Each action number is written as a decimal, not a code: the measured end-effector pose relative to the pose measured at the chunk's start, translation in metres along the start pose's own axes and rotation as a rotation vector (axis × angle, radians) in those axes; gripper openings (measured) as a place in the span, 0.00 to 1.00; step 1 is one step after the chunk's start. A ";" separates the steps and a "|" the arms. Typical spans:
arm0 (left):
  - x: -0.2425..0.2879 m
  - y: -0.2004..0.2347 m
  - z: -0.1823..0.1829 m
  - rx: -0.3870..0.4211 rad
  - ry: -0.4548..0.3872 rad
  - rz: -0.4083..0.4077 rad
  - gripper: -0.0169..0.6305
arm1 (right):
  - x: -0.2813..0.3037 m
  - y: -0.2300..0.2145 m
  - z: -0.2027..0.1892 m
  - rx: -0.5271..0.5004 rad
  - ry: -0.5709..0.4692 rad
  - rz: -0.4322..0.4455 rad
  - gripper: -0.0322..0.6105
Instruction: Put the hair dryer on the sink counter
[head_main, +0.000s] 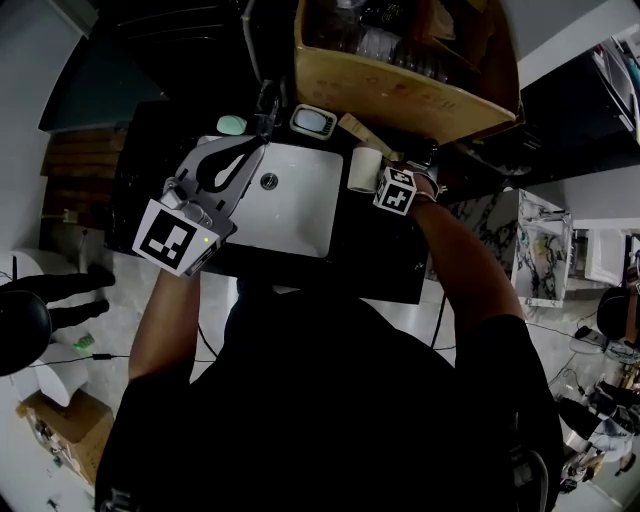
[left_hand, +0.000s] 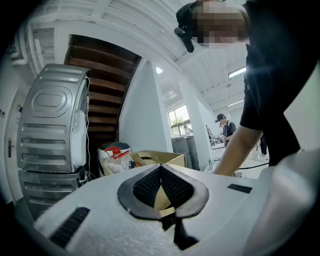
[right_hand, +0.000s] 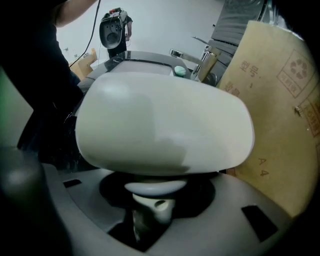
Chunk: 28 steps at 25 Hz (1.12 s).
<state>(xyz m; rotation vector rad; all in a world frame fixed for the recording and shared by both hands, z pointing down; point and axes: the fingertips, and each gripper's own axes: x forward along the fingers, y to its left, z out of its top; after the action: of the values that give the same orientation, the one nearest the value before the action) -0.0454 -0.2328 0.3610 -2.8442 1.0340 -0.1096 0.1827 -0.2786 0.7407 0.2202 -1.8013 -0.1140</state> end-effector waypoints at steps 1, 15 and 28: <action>0.000 0.001 -0.001 -0.011 0.011 -0.002 0.05 | 0.001 -0.001 -0.001 0.001 0.006 0.001 0.32; -0.010 0.016 -0.012 -0.026 0.032 -0.002 0.05 | 0.012 0.001 0.005 -0.010 0.021 0.034 0.32; -0.013 0.020 -0.017 -0.031 0.044 0.002 0.05 | 0.015 0.001 0.006 -0.036 0.046 0.088 0.32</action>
<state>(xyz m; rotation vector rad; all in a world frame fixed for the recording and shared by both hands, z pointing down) -0.0699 -0.2415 0.3752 -2.8807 1.0561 -0.1581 0.1735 -0.2805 0.7535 0.1166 -1.7593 -0.0778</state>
